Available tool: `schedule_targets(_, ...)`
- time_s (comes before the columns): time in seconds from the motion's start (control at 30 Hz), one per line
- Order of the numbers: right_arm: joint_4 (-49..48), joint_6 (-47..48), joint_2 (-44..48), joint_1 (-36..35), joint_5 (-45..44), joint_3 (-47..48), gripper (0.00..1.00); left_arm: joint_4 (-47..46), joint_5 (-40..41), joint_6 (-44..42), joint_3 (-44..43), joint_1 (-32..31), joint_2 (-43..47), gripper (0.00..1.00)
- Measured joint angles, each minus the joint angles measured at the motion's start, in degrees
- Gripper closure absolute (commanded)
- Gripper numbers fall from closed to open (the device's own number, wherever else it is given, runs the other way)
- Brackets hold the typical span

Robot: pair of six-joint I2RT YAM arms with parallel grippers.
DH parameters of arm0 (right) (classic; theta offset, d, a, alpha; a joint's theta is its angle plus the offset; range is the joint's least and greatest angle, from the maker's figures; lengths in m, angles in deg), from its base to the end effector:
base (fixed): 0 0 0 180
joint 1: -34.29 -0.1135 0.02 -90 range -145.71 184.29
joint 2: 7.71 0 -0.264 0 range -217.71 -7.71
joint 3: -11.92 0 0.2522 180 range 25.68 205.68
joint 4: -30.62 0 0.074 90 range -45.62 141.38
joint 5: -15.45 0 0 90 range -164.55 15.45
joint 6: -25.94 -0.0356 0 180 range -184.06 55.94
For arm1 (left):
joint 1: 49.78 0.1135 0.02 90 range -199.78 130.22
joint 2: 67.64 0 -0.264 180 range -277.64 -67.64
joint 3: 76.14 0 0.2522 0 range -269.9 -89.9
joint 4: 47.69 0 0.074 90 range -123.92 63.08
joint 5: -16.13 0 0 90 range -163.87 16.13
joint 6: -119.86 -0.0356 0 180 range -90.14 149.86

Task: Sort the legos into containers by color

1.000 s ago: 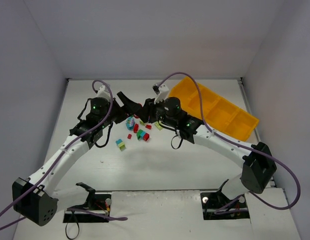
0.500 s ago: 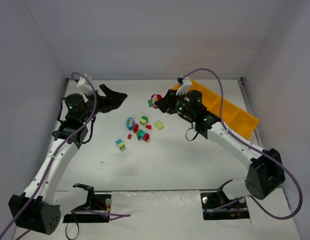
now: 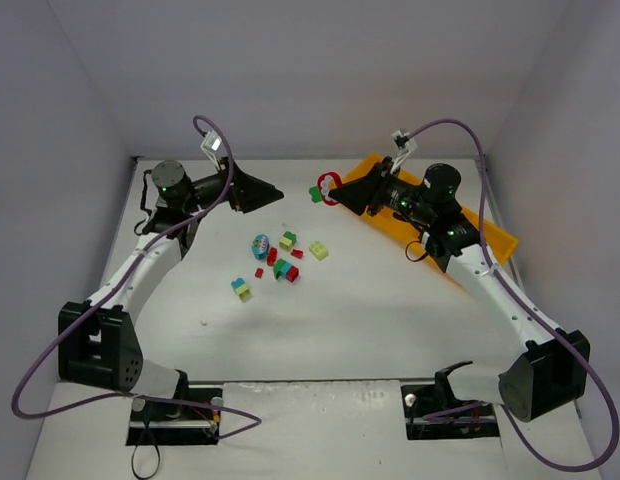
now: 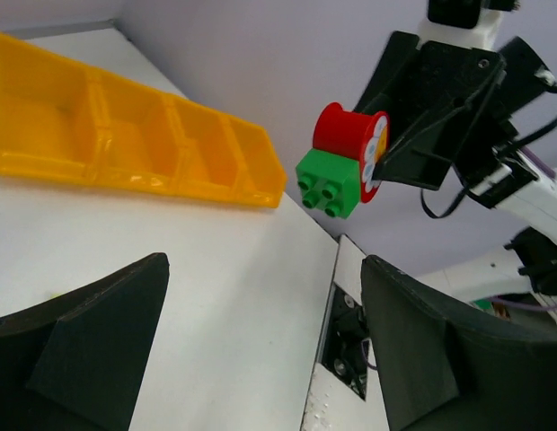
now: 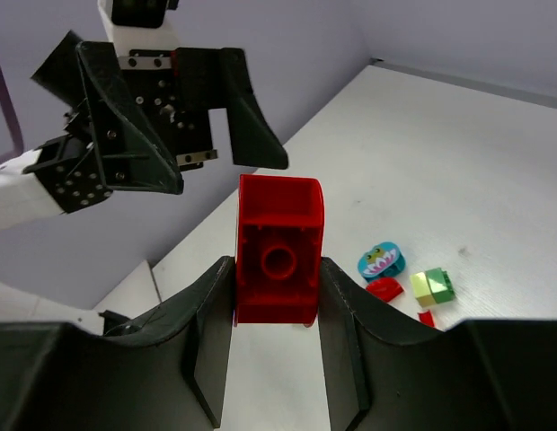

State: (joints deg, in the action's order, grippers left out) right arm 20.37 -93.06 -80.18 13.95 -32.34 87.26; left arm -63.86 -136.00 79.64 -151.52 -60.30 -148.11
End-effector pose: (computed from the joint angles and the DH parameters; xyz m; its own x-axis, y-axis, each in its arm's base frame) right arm 0.2637 0.1233 0.4007 -0.2361 0.2954 -0.9257 -0.8650 0.3703 0.3388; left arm 0.3054 -0.0887 0.3689 -0.5944 -0.2527 -0.7634 0.7502 0.1677 -0.6396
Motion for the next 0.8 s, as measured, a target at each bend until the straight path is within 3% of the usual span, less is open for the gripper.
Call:
schedule_targets(0.33,-2.7,-2.3,-0.1,0.0,6.6,1.2,1.0,-7.3,-7.1,0.7,-6.2,-7.5,-1.6,0.2)
schedule_targets(0.8,-3.2,-3.0,-0.3,0.0,9.6,2.4,1.0,-5.6,-6.8,-1.7,-9.4,-8.6,-5.8,0.21)
